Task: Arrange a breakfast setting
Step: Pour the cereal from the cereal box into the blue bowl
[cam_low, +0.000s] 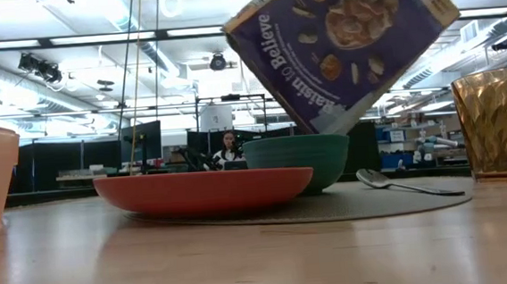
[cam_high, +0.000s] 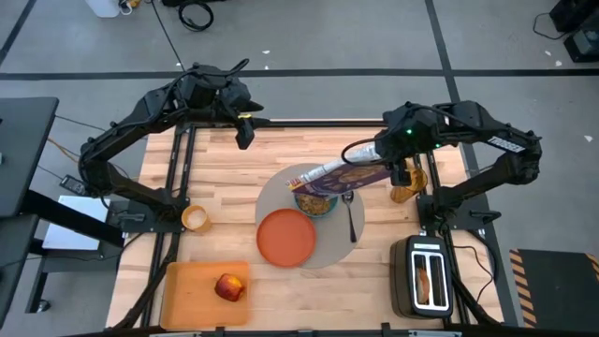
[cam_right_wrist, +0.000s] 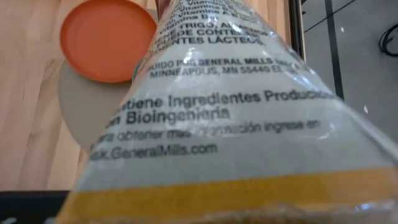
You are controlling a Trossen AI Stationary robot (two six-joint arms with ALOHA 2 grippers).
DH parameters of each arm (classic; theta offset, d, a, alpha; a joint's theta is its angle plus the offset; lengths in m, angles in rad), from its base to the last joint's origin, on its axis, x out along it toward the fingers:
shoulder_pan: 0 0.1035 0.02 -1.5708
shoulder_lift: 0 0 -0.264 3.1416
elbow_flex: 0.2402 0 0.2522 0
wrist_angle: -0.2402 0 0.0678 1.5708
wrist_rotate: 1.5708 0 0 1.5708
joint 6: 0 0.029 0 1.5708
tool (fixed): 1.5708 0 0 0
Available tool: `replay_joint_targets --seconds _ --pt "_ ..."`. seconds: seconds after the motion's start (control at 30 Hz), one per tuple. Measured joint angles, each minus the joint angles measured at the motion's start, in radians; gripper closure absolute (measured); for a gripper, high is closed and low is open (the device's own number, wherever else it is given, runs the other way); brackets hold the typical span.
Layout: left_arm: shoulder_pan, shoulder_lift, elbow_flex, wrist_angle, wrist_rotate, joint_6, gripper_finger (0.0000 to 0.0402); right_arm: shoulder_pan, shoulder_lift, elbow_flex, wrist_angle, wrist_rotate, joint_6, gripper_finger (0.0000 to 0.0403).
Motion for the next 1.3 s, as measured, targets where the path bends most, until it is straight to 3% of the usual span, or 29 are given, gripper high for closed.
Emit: replay_joint_targets --seconds 0.43,0.77,1.3 --pt "-0.037 0.001 0.000 0.023 0.001 -0.027 0.0191 0.000 -0.061 0.001 0.012 0.032 0.025 0.0240" --pt "-0.052 0.001 0.000 0.069 0.000 -0.033 0.0191 0.000 -0.051 0.000 0.000 -0.027 0.027 0.0240" --pt "-0.051 0.001 0.000 0.077 0.000 -0.049 0.0191 0.000 -0.046 0.000 -0.018 -0.013 0.018 0.0240"
